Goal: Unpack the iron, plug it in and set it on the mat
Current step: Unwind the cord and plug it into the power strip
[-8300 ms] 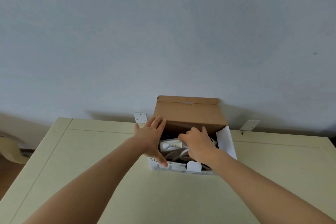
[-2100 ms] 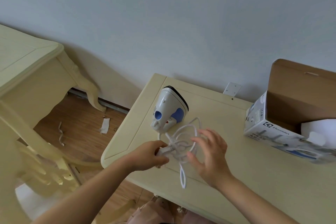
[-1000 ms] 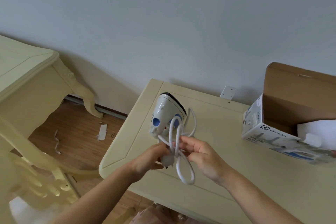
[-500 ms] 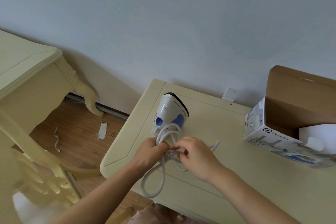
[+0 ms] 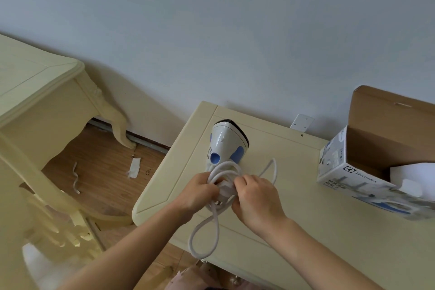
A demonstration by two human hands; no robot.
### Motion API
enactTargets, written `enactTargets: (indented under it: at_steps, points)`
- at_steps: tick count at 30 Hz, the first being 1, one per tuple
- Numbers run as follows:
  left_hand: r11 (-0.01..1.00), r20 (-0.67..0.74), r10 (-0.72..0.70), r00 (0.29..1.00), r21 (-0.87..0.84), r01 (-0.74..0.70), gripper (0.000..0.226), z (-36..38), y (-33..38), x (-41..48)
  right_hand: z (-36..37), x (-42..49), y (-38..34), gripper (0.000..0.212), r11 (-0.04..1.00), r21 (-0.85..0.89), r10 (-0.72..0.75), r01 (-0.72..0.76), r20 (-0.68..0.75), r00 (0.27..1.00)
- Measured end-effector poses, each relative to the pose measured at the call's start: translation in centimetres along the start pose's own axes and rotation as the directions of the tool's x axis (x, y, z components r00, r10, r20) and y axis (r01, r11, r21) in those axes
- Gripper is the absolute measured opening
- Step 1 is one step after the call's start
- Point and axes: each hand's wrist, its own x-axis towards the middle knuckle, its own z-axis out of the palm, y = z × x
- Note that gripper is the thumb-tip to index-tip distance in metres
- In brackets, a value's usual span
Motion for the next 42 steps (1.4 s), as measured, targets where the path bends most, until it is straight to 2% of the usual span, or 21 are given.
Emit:
enactTargets:
  at_steps: [6, 8, 10, 12, 14, 16, 18, 20, 21, 22, 24, 26, 27, 29, 31, 33, 34, 35, 37, 39, 42]
  points:
    - [0.998, 0.030, -0.025, 0.999, -0.057, 0.026, 0.022, 0.5, 0.1, -0.1, -0.2, -0.2, 1.5, 0.022, 0.990, 0.058, 0.134, -0.130, -0.087, 0.987]
    - [0.999, -0.023, -0.039, 0.999, -0.014, 0.038, 0.018, 0.5, -0.4, -0.1, -0.9, -0.9, 2.2, 0.009, 0.992, 0.053, 0.117, -0.111, -0.146, 0.982]
    - [0.997, -0.090, -0.057, 0.994, 0.051, 0.062, 0.012, 0.3, -1.0, 0.0, -1.4, -1.7, 2.7, 0.016, 0.996, 0.056, 0.082, -0.074, -0.158, 0.984]
    - [0.990, -0.123, -0.052, 0.991, 0.123, 0.068, 0.010, 0.1, -1.5, 0.2, -1.3, -2.5, 3.3, 0.016, 0.985, 0.150, 0.113, -0.088, -0.173, 0.978]
    - [0.980, -0.151, -0.017, 0.988, 0.194, 0.046, 0.006, 0.1, -1.9, 0.3, -1.2, -3.2, 3.9, 0.006, 0.894, 0.397, 0.306, -0.210, -0.196, 0.932]
    - [0.956, -0.182, 0.051, 0.982, 0.295, 0.006, 0.003, 0.4, -2.1, 0.4, -1.5, -3.6, 4.3, 0.028, 0.607, 0.690, 0.609, -0.394, -0.085, 0.789]
    - [0.921, -0.216, 0.112, 0.970, 0.388, -0.019, 0.010, 0.7, -2.3, 0.4, -2.0, -3.7, 4.6, 0.026, 0.198, 0.842, 0.793, -0.502, 0.164, 0.587]
    - [0.897, -0.239, 0.144, 0.960, 0.441, -0.024, 0.015, 0.9, -2.6, 0.4, -2.0, -3.7, 5.0, 0.021, -0.248, 0.856, 0.784, -0.454, 0.452, 0.424]
    - [0.889, -0.252, 0.152, 0.956, 0.458, -0.020, 0.016, 0.9, -2.6, 0.3, -2.0, -3.8, 5.2, 0.023, -0.424, 0.820, 0.737, -0.384, 0.559, 0.380]
    - [0.880, -0.267, 0.159, 0.950, 0.474, -0.014, 0.017, 0.9, -2.8, 0.2, -2.0, -3.8, 5.3, 0.024, -0.544, 0.777, 0.693, -0.318, 0.629, 0.352]
    - [0.853, -0.308, 0.188, 0.933, 0.521, 0.000, 0.024, 0.7, -3.0, 0.0, -2.2, -3.8, 5.3, 0.025, -0.666, 0.708, 0.629, -0.236, 0.703, 0.332]
    - [0.785, -0.356, 0.278, 0.892, 0.619, 0.003, 0.044, 0.8, -2.9, -0.6, -2.3, -3.8, 5.2, 0.025, -0.720, 0.662, 0.580, -0.208, 0.739, 0.343]
    - [0.701, -0.331, 0.397, 0.856, 0.711, -0.050, 0.057, 0.8, -3.0, -0.7, -2.4, -3.8, 5.2, 0.024, -0.737, 0.644, 0.555, -0.206, 0.750, 0.358]
    - [0.418, -0.165, 0.658, 0.735, 0.891, -0.174, 0.074, 1.1, -3.3, -0.9, -2.6, -3.8, 5.1, 0.023, -0.746, 0.627, 0.515, -0.225, 0.757, 0.402]
    - [0.105, 0.076, 0.802, 0.593, 0.959, -0.265, 0.066, 1.8, -3.3, -0.6, -2.8, -3.5, 5.0, 0.021, -0.736, 0.629, 0.492, -0.250, 0.750, 0.441]
    - [-0.022, 0.223, 0.832, 0.508, 0.929, -0.371, 0.048, 3.0, -2.3, -0.3, -3.3, -3.1, 4.8, 0.017, -0.713, 0.647, 0.476, -0.271, 0.730, 0.491]
    - [-0.011, 0.238, 0.815, 0.529, 0.918, -0.396, 0.042, 3.7, -2.2, 0.1, -3.6, -2.9, 4.7, 0.015, -0.696, 0.663, 0.471, -0.275, 0.711, 0.522]
    - [0.033, 0.216, 0.777, 0.591, 0.924, -0.381, 0.044, 4.3, -1.6, 0.3, -3.7, -2.8, 4.6, 0.015, -0.679, 0.681, 0.466, -0.275, 0.689, 0.555]
    - [0.126, 0.157, 0.587, 0.794, 0.951, -0.281, 0.066, 5.0, 0.3, 0.7, -4.0, -2.8, 4.5, 0.019, -0.635, 0.721, 0.463, -0.279, 0.644, 0.610]
    - [0.144, 0.138, 0.405, 0.904, 0.967, -0.212, 0.070, 5.2, 1.4, 1.3, -4.2, -2.8, 4.5, 0.022, -0.593, 0.751, 0.453, -0.290, 0.609, 0.650]
    - [0.191, 0.178, 0.386, 0.905, 0.945, -0.267, 0.022, 5.3, 1.7, 2.0, -4.2, -3.2, 5.2, 0.027, -0.556, 0.779, 0.447, -0.290, 0.575, 0.685]
